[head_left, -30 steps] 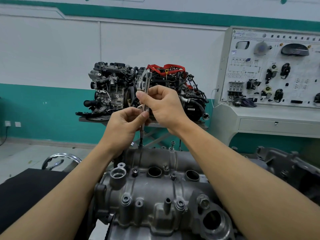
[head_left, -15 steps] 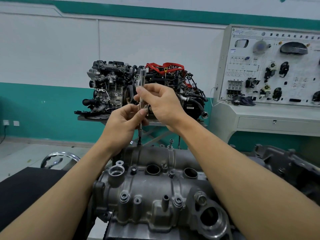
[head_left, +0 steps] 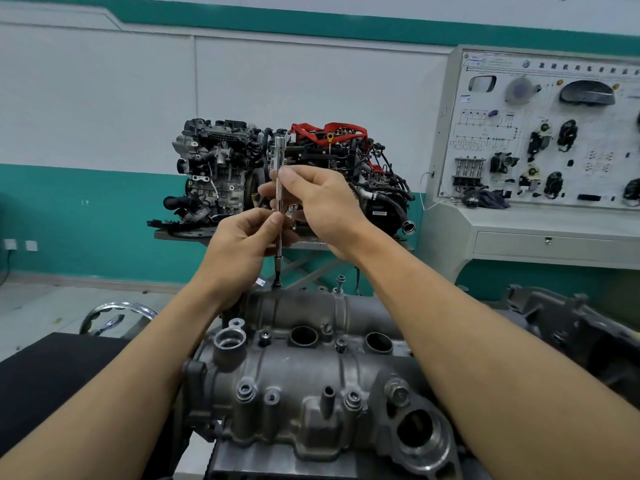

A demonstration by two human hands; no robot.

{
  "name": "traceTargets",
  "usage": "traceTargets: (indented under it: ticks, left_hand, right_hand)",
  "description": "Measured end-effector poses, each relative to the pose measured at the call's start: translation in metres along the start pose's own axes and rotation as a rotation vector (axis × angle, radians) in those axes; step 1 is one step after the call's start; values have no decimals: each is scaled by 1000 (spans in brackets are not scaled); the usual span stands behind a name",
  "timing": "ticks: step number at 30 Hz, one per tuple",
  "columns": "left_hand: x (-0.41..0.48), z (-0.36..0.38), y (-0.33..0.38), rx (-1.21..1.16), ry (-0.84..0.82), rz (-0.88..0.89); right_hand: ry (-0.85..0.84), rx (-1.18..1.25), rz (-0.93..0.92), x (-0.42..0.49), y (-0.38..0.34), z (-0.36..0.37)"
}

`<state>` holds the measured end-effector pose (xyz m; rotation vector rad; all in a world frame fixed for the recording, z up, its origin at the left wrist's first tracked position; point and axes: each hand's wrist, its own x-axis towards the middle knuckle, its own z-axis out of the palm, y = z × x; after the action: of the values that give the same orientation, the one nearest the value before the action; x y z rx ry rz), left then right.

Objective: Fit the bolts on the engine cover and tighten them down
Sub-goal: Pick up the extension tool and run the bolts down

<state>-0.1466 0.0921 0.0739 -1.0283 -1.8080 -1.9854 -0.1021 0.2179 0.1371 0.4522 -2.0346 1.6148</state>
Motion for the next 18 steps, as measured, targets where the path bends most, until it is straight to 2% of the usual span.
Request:
traceTargets:
  ticks: [3, 8, 10, 15, 18]
  left_hand:
    - [1, 1, 1, 10, -47, -14]
    - [-1, -1, 2, -84, -3, -13]
    - [0, -2, 1, -92, 24, -18]
    - [1, -4, -3, -40, -32, -24]
    - [2, -2, -2, -34, -52, -37]
  right_hand:
    - [-23, 10, -2, -1, 0, 0]
    - [94, 5, -65, 0, 3, -1]
    - [72, -8, -53, -1, 2, -1]
    - [-48, 83, 38, -4, -4, 0]
    - [-12, 59, 14, -6, -4, 0]
